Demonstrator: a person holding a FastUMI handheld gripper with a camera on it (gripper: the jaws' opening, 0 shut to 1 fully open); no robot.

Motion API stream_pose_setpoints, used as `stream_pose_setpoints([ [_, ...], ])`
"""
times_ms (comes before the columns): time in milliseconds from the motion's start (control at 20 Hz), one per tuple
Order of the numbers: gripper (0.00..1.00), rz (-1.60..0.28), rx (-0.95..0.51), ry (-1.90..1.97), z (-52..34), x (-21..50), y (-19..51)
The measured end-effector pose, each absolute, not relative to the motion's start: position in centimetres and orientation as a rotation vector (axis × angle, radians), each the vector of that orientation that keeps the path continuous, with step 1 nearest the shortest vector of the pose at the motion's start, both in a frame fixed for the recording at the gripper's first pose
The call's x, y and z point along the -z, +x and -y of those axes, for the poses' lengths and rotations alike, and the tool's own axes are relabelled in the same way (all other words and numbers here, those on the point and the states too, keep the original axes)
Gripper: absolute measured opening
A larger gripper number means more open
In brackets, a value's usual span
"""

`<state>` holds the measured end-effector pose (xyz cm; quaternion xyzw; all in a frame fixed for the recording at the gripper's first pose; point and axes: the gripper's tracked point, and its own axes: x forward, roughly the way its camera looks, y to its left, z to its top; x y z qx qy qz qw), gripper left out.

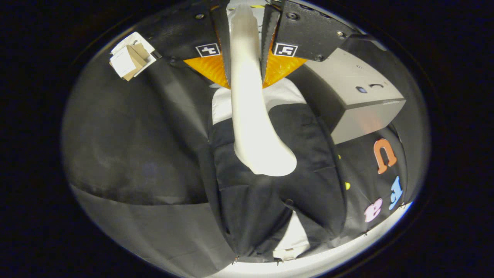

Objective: Iron the clothes twice with a garment steamer, once on the left side and once on the right side.

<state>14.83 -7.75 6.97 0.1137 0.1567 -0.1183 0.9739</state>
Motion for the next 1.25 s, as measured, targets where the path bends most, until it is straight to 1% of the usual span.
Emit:
stream_pose_setpoints([
  [300, 0.38, -0.271, 0.172, 0.154, -2.4, -7.6, 4.2],
  [450, 0.38, -0.307, 0.120, 0.143, -7.0, -5.7, 0.1],
  [700, 0.38, -0.367, 0.066, 0.091, -11.9, -1.9, -5.3],
  [900, 0.38, -0.406, 0.037, 0.054, -14.3, 0.1, -7.6],
  [1250, 0.38, -0.402, 0.011, 0.033, -15.1, -0.4, -7.5],
])
